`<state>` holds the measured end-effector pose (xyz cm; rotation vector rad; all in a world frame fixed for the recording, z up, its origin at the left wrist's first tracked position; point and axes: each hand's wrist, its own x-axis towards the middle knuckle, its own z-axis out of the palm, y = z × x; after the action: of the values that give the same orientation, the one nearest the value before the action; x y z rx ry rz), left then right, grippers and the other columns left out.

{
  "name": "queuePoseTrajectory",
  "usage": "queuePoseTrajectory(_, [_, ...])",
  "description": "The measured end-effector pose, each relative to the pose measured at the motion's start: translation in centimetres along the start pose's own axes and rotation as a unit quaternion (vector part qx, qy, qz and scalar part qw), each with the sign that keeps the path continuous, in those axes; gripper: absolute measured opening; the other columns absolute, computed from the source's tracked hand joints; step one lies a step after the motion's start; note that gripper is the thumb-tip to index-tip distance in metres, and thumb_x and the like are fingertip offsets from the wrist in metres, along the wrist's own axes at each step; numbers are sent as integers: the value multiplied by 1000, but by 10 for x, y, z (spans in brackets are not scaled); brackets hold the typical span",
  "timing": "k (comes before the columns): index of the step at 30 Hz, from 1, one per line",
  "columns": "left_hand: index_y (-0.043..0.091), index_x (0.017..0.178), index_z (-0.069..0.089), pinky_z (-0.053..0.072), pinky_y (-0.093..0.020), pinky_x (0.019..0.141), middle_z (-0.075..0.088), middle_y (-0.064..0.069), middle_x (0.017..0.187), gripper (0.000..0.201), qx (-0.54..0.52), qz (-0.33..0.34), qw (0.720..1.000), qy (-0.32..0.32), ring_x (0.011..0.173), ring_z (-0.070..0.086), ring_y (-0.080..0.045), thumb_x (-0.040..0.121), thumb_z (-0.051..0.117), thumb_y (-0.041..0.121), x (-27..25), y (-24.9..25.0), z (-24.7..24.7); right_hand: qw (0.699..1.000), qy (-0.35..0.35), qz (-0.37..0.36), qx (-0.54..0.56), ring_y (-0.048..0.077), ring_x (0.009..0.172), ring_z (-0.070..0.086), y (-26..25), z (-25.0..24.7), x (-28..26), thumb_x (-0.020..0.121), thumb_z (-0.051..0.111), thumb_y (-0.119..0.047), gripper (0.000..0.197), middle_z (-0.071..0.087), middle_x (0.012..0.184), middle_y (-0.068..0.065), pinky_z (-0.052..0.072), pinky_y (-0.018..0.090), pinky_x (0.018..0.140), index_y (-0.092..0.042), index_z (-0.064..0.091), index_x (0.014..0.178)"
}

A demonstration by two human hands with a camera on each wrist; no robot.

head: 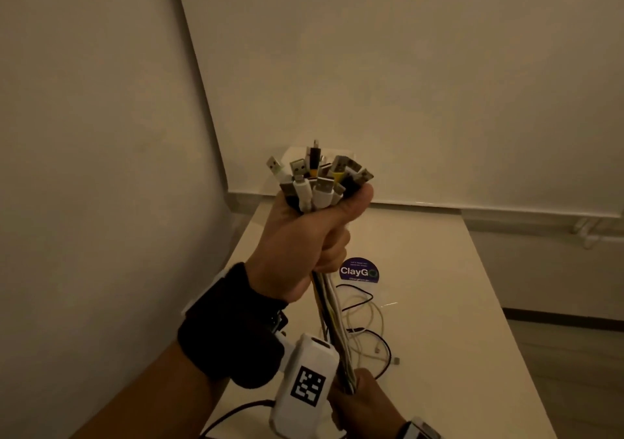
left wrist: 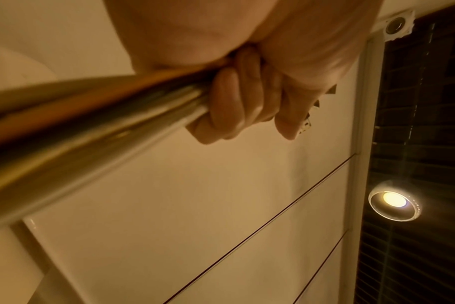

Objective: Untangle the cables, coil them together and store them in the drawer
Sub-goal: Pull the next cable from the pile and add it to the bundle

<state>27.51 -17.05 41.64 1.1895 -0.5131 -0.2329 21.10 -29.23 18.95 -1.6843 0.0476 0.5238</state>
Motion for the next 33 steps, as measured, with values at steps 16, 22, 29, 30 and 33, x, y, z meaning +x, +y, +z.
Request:
queuePoseTrajectory(16, [20,51,39,10,-20,40,24,7,38,38,-5,-28,999,43,29,17,-8,75,68,23,-8,-33,-24,956,-185,-3,-229,6,130,40,30,-71,17,79,69,-15,83,41,142,-14,35,27,105,-40,24,144])
queuePoseTrajectory(22, [20,50,36,11,-18,39,21,5,39,43,4,-40,996,84,29,16,-8,76,70,17,1,-36,-36,910,16,109,-399,17,120,51,89,-137,66,85,50,-9,40,53,132,-1,42,24,99,-32,50,116])
queuePoseTrajectory(29, [17,59,33,16,-17,38,20,4,45,44,4,-37,989,143,32,18,-7,75,73,24,25,-51,-58,845,72,127,-514,25,116,45,120,-130,101,96,43,-25,27,38,128,4,46,36,91,-20,46,122])
queuePoseTrajectory(30, [17,60,32,17,-17,38,20,4,45,44,7,-37,988,148,33,18,-7,74,73,25,27,-53,-61,841,68,122,-522,25,115,46,121,-127,102,97,43,-26,23,40,126,3,46,36,89,-20,46,119])
queuePoseTrajectory(33, [17,59,34,19,-17,37,23,6,44,41,8,-41,987,152,33,19,-6,77,71,15,33,-56,-67,841,44,107,-528,23,116,49,119,-124,102,98,41,-26,11,45,128,4,46,37,95,-24,43,108])
